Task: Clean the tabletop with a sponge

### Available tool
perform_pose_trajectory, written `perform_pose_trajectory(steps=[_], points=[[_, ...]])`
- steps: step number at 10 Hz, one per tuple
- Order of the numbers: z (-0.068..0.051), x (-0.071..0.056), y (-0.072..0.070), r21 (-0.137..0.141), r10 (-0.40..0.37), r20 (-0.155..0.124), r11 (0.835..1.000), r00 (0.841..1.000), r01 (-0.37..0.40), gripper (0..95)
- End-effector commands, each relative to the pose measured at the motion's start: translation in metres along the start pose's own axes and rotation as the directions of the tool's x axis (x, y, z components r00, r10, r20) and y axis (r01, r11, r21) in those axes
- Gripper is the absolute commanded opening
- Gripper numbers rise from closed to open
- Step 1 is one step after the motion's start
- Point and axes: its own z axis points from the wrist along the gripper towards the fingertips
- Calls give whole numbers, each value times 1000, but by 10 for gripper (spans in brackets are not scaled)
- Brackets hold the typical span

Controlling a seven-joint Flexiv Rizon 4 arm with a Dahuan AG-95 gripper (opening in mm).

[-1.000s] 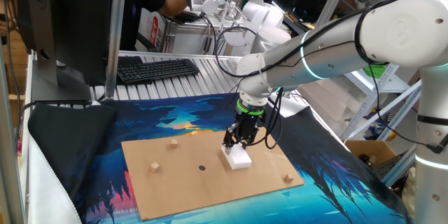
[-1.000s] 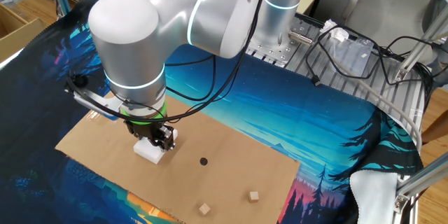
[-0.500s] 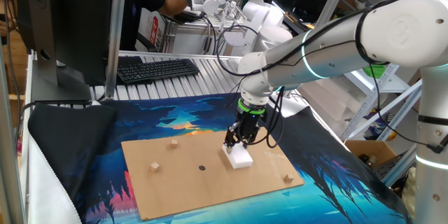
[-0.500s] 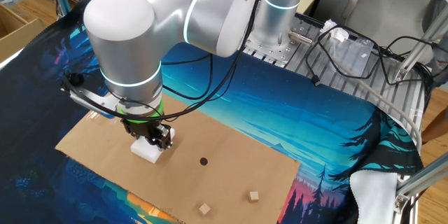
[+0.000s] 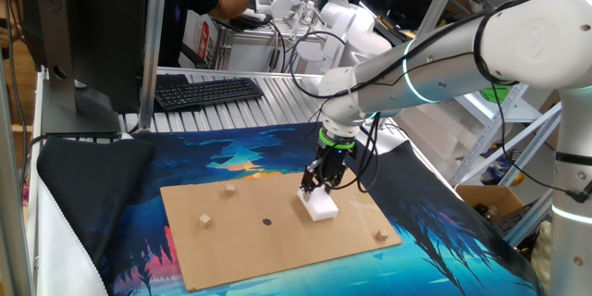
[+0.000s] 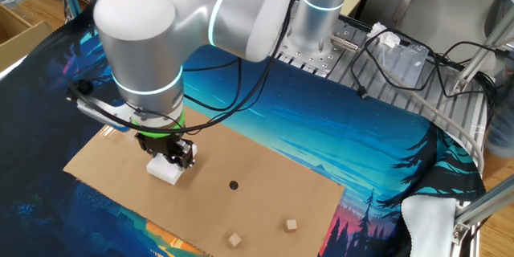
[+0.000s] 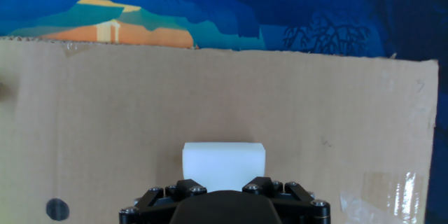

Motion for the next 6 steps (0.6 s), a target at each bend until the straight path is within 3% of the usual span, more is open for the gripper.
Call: perform_pose_trajectory(steps=[1,6], points=[[0,1,-4,1,-12,2,1000,1000,12,570],[-2,5,-29,0,-57,2,998,998,57,570]])
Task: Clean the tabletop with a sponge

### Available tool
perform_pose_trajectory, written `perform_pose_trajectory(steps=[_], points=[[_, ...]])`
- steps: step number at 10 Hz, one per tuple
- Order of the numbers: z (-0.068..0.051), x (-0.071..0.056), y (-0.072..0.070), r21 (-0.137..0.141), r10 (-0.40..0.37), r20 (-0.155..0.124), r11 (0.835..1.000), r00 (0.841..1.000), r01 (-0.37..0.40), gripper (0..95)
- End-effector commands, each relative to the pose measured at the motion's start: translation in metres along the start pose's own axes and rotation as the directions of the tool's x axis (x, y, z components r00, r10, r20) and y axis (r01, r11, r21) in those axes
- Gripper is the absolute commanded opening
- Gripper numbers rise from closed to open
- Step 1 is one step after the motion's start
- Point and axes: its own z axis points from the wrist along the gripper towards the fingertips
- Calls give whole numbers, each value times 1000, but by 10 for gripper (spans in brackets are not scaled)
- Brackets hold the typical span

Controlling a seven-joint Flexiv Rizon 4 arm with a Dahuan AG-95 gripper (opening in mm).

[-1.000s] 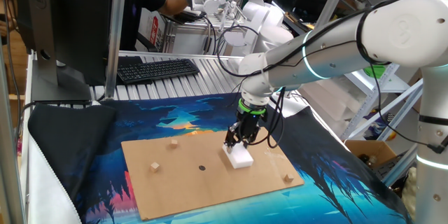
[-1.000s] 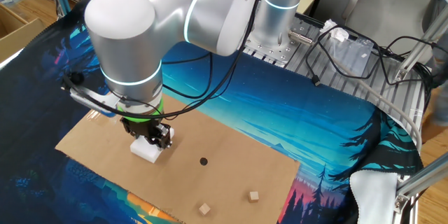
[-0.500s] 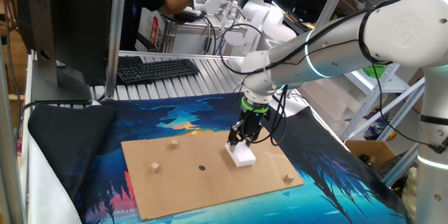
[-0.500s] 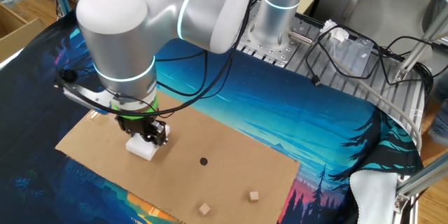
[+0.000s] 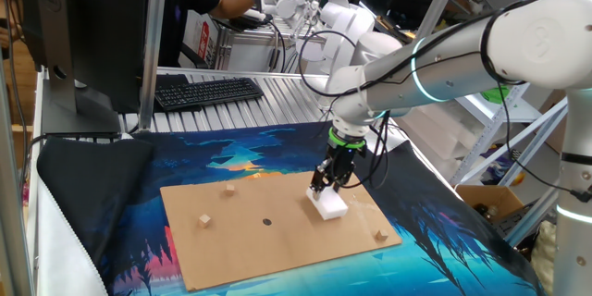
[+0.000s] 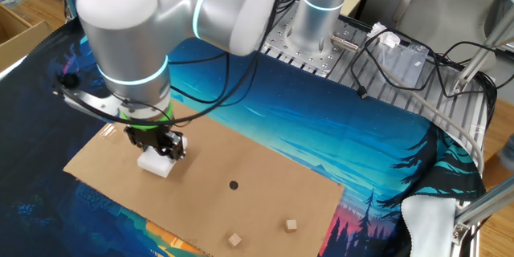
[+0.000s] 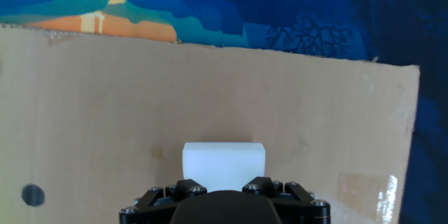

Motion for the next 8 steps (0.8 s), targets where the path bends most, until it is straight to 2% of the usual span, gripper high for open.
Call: perform_pose_trajectory(steps=[1,5,8], points=[[3,0,-6,1,-13,6,1000,1000,13,570],[17,-4,-7,-2,-10,13,1000,1000,10,570],[19,-5,-6,-10,-2,12,1000,1000,2,570]])
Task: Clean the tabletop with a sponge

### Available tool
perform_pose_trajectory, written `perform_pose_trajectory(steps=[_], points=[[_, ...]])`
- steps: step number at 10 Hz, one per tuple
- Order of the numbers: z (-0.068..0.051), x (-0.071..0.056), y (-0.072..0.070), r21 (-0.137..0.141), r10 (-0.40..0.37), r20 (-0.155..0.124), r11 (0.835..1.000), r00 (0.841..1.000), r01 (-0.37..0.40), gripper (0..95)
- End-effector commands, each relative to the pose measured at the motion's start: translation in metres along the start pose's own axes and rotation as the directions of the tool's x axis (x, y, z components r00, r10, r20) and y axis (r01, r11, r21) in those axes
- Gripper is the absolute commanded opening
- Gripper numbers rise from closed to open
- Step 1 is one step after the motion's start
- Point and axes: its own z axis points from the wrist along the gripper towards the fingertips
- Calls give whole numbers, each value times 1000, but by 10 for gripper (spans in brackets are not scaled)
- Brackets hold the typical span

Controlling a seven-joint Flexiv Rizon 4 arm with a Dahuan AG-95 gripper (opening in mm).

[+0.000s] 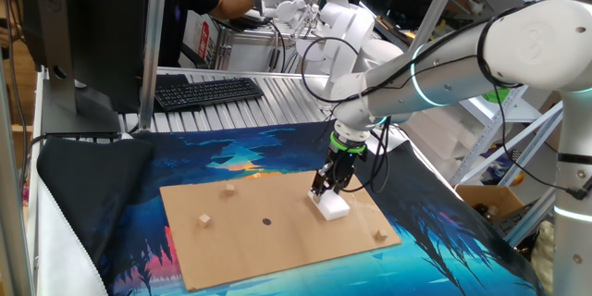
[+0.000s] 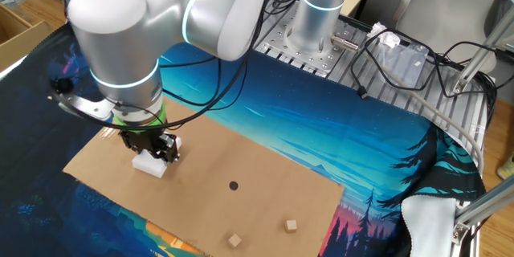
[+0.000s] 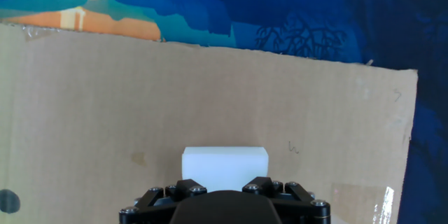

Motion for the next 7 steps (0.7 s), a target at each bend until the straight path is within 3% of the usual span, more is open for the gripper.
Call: perform_pose_trajectory(steps=[1,7], points=[[1,1,1,0,3,2,1000,1000,-3,570],[-1,-1,5,-5,13,2,1000,1000,-13,570]])
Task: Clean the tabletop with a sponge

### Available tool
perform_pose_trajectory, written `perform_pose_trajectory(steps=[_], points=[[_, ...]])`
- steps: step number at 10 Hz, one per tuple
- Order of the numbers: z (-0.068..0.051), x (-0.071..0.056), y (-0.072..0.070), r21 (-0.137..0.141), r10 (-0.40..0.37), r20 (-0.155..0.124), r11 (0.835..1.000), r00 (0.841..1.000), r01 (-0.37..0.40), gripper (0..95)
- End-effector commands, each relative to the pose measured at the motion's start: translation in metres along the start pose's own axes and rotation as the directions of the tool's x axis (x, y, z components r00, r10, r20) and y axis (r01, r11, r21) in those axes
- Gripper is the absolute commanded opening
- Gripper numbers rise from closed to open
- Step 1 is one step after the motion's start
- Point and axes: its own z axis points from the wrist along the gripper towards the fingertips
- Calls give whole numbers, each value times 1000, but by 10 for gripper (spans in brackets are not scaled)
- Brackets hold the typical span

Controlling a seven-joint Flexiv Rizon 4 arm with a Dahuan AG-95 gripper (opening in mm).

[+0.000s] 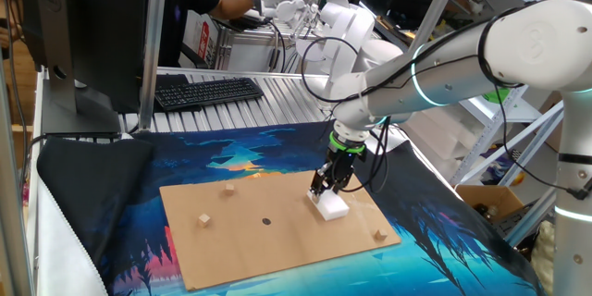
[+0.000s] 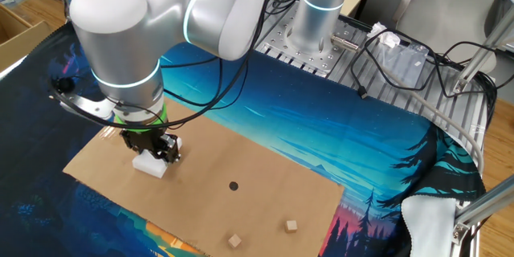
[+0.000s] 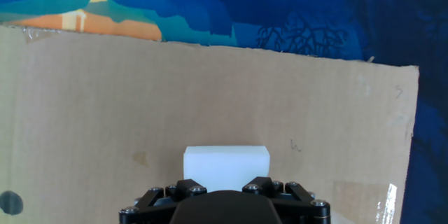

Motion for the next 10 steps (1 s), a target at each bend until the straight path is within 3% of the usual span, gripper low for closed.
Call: perform_pose_trajectory(steps=[1,6,7,10], points=[[0,-1,2,0,4,-2,1000,1000,-4,570],[-2,-1,25,12,43,-3,999,999,-43,570],[-4,0,34,14,59,-3,998,998,-59,570],[-4,6,79,22,132,-3,991,991,-132,570]])
